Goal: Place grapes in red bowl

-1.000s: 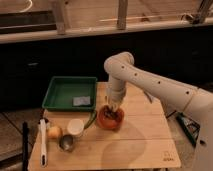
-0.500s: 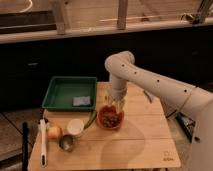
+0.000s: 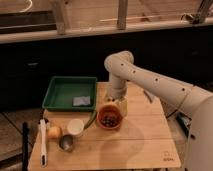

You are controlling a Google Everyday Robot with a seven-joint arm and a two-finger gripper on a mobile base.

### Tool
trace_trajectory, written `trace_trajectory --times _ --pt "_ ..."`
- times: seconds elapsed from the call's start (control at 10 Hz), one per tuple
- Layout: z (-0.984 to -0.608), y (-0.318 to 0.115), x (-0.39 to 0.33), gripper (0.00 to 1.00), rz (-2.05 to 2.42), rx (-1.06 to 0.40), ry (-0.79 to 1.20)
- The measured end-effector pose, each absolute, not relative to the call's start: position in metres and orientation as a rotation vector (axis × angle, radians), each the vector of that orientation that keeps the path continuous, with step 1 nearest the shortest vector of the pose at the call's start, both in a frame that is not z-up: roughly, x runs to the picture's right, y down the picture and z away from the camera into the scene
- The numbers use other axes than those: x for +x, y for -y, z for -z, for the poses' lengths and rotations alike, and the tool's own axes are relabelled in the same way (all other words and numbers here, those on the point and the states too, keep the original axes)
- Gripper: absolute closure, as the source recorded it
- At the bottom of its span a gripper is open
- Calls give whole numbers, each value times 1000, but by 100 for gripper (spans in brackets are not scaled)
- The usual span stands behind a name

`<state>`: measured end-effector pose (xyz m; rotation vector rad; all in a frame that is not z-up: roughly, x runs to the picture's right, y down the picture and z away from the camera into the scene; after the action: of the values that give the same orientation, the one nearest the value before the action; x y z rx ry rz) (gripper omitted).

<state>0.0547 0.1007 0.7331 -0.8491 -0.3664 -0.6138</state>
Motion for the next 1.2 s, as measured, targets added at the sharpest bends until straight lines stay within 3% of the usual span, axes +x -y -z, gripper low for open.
trace_trajectory --times 1.2 --pt "-731 -100 53 20 647 -830 361"
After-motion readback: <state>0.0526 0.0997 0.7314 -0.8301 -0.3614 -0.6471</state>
